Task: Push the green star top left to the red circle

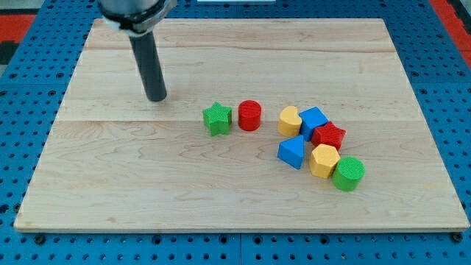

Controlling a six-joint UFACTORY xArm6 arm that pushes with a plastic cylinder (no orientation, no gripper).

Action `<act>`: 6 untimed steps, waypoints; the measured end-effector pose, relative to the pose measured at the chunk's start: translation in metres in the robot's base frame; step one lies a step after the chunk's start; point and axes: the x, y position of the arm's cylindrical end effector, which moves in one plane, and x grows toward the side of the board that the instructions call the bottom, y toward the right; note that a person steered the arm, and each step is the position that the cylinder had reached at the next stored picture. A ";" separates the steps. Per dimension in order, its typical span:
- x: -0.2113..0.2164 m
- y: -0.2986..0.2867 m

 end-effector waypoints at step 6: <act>0.104 0.078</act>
